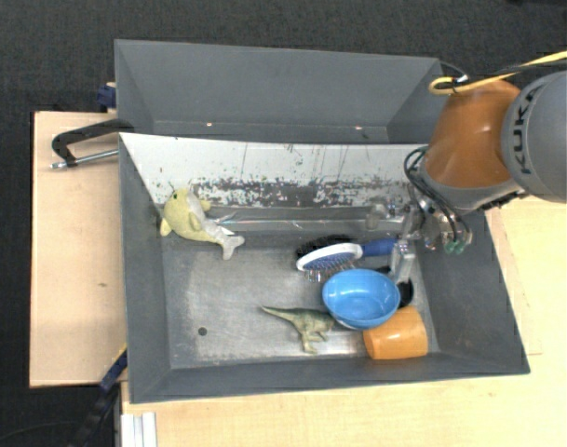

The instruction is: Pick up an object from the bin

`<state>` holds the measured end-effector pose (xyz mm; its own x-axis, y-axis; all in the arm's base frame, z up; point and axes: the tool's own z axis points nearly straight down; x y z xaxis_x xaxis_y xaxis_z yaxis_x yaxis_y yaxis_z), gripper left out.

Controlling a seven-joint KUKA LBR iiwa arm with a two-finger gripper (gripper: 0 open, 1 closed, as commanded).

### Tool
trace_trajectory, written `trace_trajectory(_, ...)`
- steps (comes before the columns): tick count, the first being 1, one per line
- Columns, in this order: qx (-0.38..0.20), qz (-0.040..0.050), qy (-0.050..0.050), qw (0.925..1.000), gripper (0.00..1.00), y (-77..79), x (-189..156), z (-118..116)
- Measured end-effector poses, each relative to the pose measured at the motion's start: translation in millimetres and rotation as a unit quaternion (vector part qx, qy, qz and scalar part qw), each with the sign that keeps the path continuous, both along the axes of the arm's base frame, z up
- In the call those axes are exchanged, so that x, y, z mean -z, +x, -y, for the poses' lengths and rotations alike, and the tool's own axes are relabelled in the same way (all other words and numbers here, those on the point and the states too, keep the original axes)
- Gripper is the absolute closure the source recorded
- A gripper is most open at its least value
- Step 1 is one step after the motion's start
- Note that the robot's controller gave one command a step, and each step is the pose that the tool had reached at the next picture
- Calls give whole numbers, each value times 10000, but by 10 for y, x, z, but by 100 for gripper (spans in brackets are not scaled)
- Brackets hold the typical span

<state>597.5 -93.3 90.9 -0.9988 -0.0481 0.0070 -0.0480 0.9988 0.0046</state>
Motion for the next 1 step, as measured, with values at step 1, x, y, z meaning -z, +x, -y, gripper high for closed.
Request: trace_trajectory(1,13,46,-21,10000,100,24,-55,29)
